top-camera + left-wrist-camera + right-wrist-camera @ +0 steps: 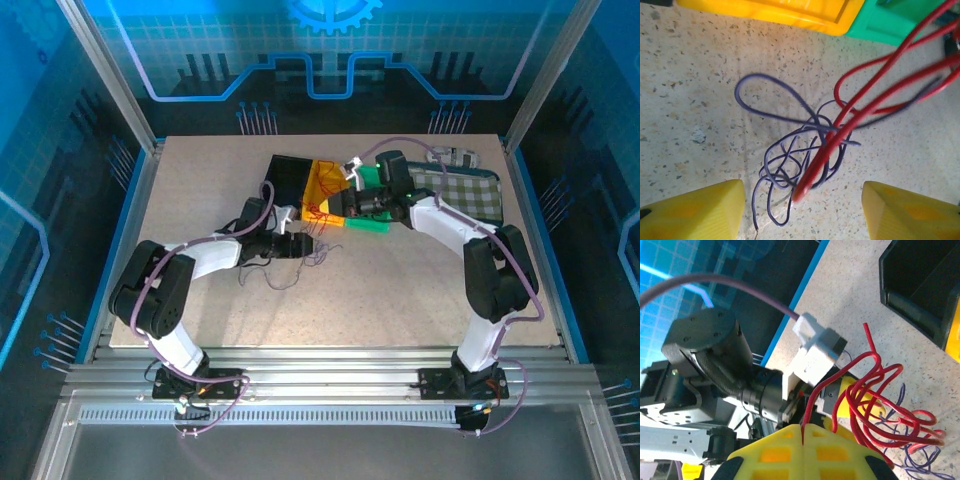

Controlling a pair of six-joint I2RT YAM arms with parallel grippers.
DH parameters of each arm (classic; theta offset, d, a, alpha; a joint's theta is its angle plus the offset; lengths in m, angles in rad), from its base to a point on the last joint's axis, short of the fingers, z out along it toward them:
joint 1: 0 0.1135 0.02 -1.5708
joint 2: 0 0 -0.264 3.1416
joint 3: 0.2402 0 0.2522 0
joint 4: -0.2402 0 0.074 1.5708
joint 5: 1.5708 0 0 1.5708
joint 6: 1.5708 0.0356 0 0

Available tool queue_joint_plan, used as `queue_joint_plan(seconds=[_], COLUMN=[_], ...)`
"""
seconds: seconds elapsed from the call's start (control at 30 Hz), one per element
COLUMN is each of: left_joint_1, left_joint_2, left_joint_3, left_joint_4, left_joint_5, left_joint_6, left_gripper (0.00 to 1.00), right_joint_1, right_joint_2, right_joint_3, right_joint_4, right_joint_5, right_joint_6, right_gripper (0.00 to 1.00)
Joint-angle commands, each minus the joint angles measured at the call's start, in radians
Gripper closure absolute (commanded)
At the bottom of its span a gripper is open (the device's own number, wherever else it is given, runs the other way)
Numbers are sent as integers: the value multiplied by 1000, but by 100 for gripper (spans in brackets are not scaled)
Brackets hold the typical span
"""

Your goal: Untangle the cables

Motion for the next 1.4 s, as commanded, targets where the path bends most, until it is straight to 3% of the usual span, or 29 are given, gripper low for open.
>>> queue_joint_plan(seconds=[0.0, 0.17, 0.43, 0.57, 0.63, 0.83, 1.03, 1.13, 1.37], left_joint_1=[-27, -54, -48, -4, 23, 84, 110, 124, 106], left_joint_2=[25, 116, 191, 141, 97, -71, -127, -125, -73], left_joint_3=[13, 45, 56, 0, -30, -110, -60, -52, -23], left_joint_4=[-2, 82, 161, 170, 114, -124, -373, -354, -143], left_joint_5=[-64, -93, -176, -240, -327, -621, -795, -757, -469], left_joint_6=[68, 26, -71, -150, -192, -313, -473, -458, -341], left_gripper=[38, 43, 100, 100, 100, 100, 100, 100, 100], right_joint_1=[-16, -14, -17, -41, -64, -115, -127, -126, -111], right_joint_2=[-20, -16, -39, -67, -100, -236, -304, -318, -304], right_joint_3=[-19, -24, -41, -66, -92, -175, -213, -201, -162], right_joint_4=[105, 119, 123, 130, 136, 31, -24, -48, -8], right_joint_5=[-34, -28, 0, 75, 156, 552, 726, 746, 597], right_joint_6=[78, 95, 110, 123, 137, 102, 89, 60, 19], right_gripper=[100, 100, 100, 100, 100, 100, 99, 99, 99])
